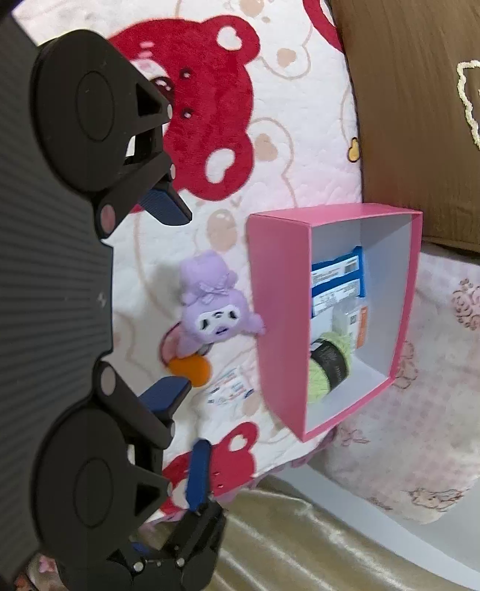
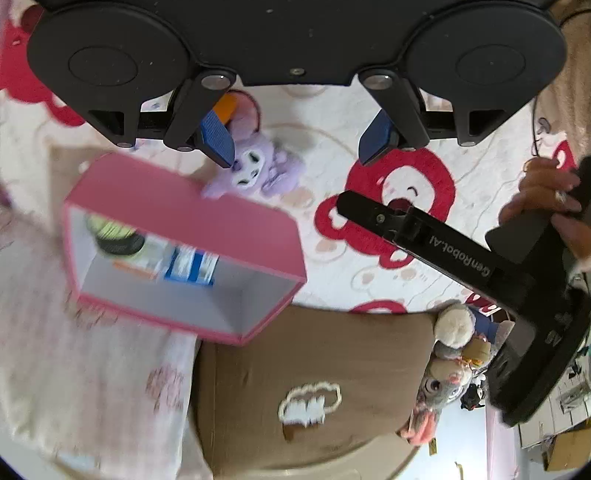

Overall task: Organize objects
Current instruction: 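Move the right tool to the purple plush doll and close on it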

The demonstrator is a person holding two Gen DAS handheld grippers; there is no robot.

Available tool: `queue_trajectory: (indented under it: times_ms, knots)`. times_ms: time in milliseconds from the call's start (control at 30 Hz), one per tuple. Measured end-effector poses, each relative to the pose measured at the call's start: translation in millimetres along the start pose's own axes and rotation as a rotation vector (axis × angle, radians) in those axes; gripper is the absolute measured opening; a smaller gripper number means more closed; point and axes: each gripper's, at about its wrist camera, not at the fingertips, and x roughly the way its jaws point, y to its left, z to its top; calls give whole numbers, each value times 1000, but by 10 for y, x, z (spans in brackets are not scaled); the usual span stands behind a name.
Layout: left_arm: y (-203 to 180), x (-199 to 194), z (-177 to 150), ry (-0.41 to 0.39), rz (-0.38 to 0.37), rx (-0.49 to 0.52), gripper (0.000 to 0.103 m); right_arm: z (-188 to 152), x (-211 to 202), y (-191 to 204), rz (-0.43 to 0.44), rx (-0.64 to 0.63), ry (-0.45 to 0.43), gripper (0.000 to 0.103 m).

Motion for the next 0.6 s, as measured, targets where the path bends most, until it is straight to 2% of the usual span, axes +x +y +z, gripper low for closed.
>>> queue_trajectory:
  times_ms: [67,167,333,600]
  knots:
    - [68,94,-63,-42,-18,-26,89,6,121,-67,0,23,33,78]
    - [186,299,-114,-3,-53,-93,88,-43,270,-111,-39,-1,50,78]
    - [293,482,-183,-40,-57,-114,88,-163,523,-202,-74,-15,74,78]
    - [464,832,-228,-52,-87,-173,87,-249,957,-281,-103,-66,70,78]
